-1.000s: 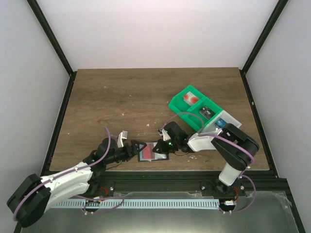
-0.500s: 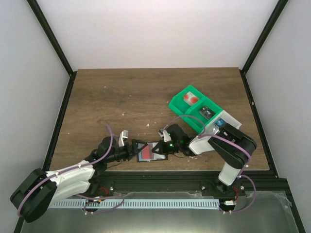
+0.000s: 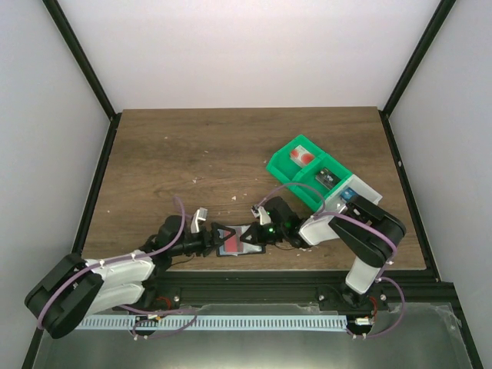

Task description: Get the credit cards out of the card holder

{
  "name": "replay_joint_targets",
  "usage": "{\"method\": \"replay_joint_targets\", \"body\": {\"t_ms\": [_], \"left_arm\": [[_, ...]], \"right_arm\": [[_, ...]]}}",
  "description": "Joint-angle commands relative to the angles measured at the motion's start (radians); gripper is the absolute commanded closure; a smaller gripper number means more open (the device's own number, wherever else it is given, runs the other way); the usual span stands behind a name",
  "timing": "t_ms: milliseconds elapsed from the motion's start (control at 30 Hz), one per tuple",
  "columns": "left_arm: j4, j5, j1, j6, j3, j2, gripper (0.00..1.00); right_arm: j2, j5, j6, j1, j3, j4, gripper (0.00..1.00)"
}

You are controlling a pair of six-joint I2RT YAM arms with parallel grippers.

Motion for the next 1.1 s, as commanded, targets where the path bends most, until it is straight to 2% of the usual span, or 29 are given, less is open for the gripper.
{"method": "replay_joint_targets", "body": {"t_ms": [0,767,1067], "left_arm": [[0.049,0.008,0.004,0.024,-0.004,0.01,0.0],[0.088,-0.005,0.004,0.039,-0.007,0.096,0.0],[0.103,0.009,-0.003,0.006,-0.004,0.072,0.0]], "right_arm": [[0.039,-0.005,-0.003,0.017,-0.037,-0.097,1.0],[0.042,0.006,0.011,0.017,-0.04,-0.097,1.0],[0.043,0.001,0.018,0.017,-0.05,-0.083,1.0]]}}
